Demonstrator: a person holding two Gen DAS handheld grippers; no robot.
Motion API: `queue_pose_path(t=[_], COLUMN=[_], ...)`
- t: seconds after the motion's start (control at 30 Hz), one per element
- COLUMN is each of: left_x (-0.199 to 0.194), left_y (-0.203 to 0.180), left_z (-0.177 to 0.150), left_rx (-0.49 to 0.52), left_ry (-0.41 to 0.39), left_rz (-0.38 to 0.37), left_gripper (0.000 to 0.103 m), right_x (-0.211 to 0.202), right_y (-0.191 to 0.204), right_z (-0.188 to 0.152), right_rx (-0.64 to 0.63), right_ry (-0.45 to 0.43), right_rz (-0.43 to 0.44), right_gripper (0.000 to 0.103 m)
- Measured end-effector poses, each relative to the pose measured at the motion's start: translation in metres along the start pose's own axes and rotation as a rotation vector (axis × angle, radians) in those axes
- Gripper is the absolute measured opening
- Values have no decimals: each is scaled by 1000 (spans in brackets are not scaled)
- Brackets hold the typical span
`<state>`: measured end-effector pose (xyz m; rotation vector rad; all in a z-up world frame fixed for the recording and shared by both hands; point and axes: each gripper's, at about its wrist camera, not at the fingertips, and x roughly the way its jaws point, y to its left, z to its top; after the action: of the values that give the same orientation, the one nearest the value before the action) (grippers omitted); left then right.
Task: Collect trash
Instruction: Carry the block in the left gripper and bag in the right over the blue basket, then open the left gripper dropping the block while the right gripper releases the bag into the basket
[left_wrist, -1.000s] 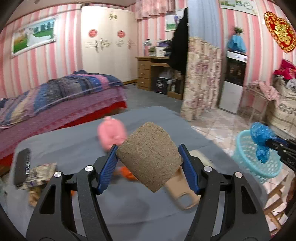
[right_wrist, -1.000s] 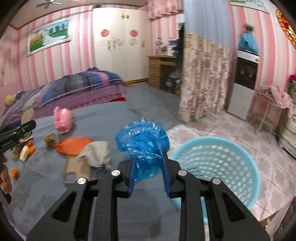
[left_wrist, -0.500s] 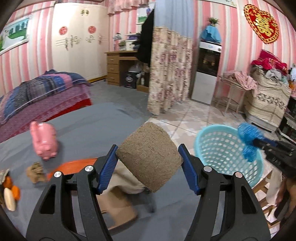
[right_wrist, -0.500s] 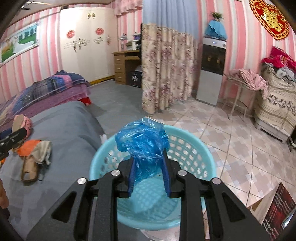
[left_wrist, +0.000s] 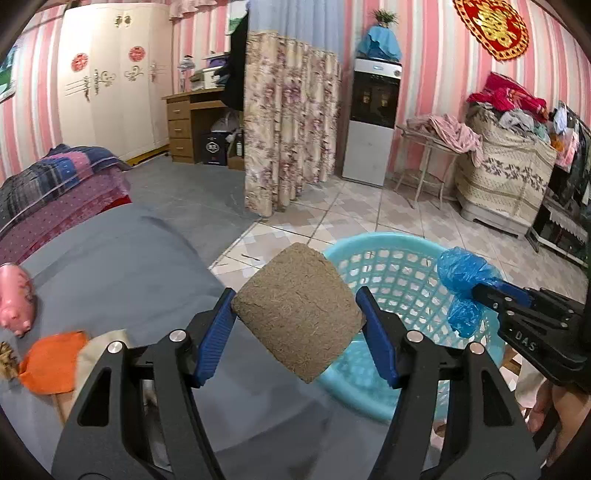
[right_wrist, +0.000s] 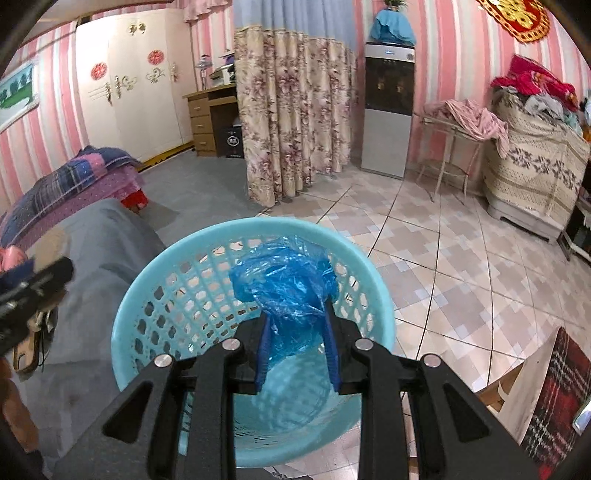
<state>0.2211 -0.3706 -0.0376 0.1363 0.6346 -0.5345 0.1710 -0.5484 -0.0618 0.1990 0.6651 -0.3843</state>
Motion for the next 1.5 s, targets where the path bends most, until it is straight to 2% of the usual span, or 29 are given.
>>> queue_pose_path(t=[0.3, 0.4, 0.5, 0.67, 0.8, 0.9, 1.1, 1.13, 1.2, 1.33, 1.4, 1.5], left_x=[40, 48, 51, 53, 43, 26, 1, -1, -9, -22, -28, -36], left_y=[-44, -49, -50, -37, -23, -8, 24, 27, 34, 43, 46, 54], left_z=[9, 12, 13, 17, 23, 28, 31, 31, 30, 28, 25, 21], left_rx=[73, 78, 87, 59, 42, 32, -36, -40, -44, -59, -67, -77], left_ry=[9, 13, 17, 31, 12, -34, -56, -61, -70, -77, -78, -80], left_rz=[-25, -42, -28, -10, 28, 74, 102, 106, 123, 135, 143, 161], left_gripper=[65, 69, 76, 85, 88, 94, 95, 95, 95, 96, 96, 96], right_x=[8, 5, 6, 6, 6, 9, 13, 13, 13, 11, 8, 4], right_y=[-13, -12, -16, -16, -7, 2, 18, 19, 20, 17, 16, 18], right_z=[-2, -2, -2, -4, -3, -3, -3, -2, -3, -1, -1, 0], right_rx=[45, 49, 57, 66, 48, 36, 10, 11, 13, 30, 38, 35], right_ry=[12, 5, 5, 6, 1, 9, 15, 15, 16, 3, -11, -25], right_rz=[-3, -3, -6, 0, 10, 21, 43, 43, 41, 53, 45, 22], right_gripper=[25, 25, 25, 25, 25, 26, 27, 29, 55, 65, 81, 87])
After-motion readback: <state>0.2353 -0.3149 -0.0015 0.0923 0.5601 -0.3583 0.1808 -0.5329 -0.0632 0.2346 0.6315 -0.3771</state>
